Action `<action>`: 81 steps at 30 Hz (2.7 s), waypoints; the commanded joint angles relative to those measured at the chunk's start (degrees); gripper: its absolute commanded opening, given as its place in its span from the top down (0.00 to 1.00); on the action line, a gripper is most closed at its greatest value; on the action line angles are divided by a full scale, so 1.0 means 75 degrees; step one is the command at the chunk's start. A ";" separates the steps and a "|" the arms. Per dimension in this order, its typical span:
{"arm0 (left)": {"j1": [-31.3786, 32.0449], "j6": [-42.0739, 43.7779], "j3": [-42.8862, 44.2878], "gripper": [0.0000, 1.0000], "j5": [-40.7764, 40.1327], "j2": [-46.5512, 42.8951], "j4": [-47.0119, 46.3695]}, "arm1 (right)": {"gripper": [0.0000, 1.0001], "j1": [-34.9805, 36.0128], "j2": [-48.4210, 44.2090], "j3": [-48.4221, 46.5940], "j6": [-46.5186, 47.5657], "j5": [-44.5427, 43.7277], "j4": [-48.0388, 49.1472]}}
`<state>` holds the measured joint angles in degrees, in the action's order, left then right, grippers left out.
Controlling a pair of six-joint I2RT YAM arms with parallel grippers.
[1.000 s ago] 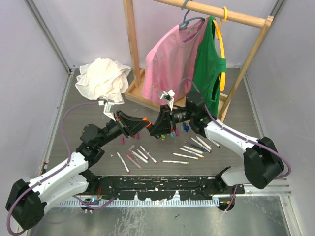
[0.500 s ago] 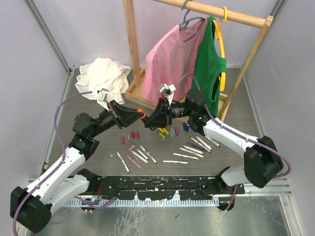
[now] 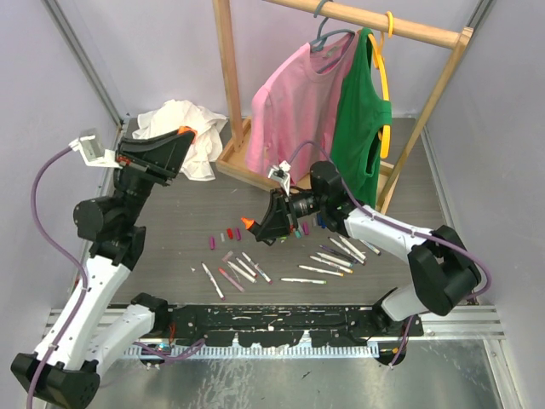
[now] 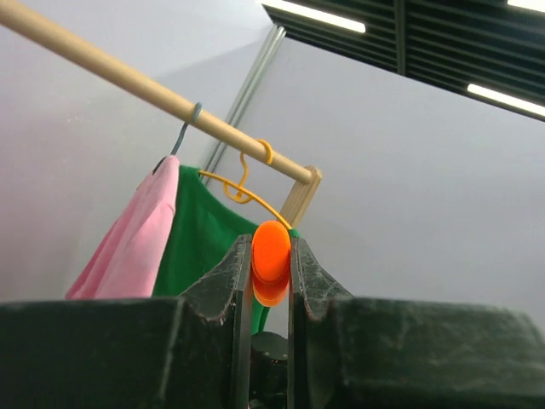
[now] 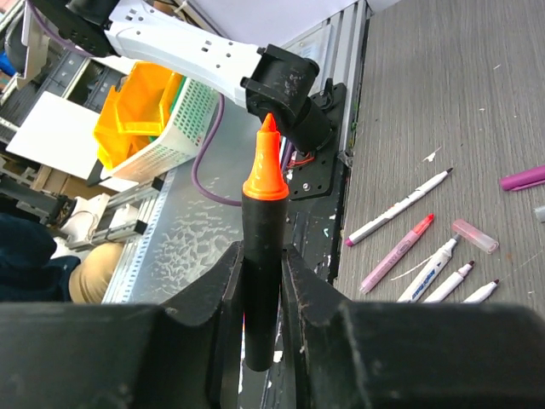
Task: Open the pen caps
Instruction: Open the pen cap from the pen, then place the pen cap at the center of the board, then place the pen at the center of the board.
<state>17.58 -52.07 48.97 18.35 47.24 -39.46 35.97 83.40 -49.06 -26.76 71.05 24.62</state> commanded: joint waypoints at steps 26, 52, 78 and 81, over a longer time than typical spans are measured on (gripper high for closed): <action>-0.0059 -0.0169 -0.2726 1.00 -0.3723 -0.0368 0.9353 | 0.99 0.0294 -0.0265 -0.0280 0.1532 -0.1113 -0.1464; -0.1500 0.0885 -0.2050 0.57 -0.3180 0.2669 0.8056 | 0.93 0.1230 0.0216 -0.0305 0.1088 -0.2966 -0.1661; -0.1501 0.1228 -0.0231 0.27 -0.5466 -0.5459 1.2743 | 0.88 0.4322 0.5141 -0.5260 -0.1681 -0.7041 -0.5149; -0.1507 0.1270 -0.0259 0.26 -0.5522 -0.5664 1.2772 | 0.86 0.4539 0.5458 -0.5720 -0.1482 -0.7480 -0.5642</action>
<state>6.63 -44.05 45.76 -20.21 6.15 54.61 67.88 123.42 -86.00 -38.94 20.91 -10.61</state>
